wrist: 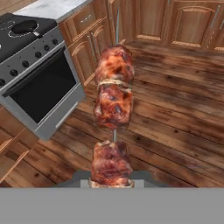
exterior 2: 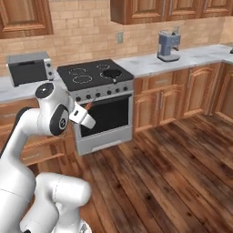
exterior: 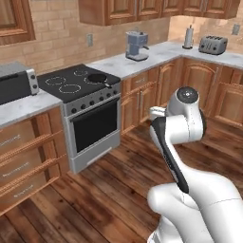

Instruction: Place the cold items (apple and peach) from the fridge in one tupperware on the dining counter. Place the warm items (kebab skewer and hot dog) in the stove area in another tupperware.

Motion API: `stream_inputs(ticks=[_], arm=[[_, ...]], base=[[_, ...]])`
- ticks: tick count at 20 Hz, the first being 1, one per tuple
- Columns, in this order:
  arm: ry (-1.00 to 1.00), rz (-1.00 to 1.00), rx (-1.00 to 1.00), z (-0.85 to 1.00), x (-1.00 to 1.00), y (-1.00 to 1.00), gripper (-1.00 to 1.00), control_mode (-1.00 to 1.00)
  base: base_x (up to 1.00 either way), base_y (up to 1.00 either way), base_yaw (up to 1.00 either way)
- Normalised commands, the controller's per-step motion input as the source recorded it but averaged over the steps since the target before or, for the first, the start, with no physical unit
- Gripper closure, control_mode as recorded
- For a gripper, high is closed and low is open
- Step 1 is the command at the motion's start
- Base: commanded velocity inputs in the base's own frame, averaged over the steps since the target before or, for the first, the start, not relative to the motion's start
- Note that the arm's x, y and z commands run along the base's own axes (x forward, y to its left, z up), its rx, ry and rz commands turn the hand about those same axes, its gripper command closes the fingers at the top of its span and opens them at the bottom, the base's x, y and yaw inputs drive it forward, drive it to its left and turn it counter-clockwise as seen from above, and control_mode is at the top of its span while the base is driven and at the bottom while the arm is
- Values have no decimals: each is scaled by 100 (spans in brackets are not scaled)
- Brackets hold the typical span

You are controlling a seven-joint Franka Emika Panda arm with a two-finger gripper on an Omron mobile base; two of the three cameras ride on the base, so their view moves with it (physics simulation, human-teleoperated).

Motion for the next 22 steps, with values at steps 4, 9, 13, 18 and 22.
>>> stream_inputs(ticks=[4,9,13,18,22], arm=[[0,0,0,0,0,0,100,100],[0,0,0,0,0,0,100,100],[0,0,0,0,0,0,100,100],[0,0,0,0,0,0,100,100],[0,0,0,0,0,0,100,100]], base=[[-100,38,-28],[-100,28,-29],[-100,6,-35],[-100,-9,-34],[-100,-17,-31]])
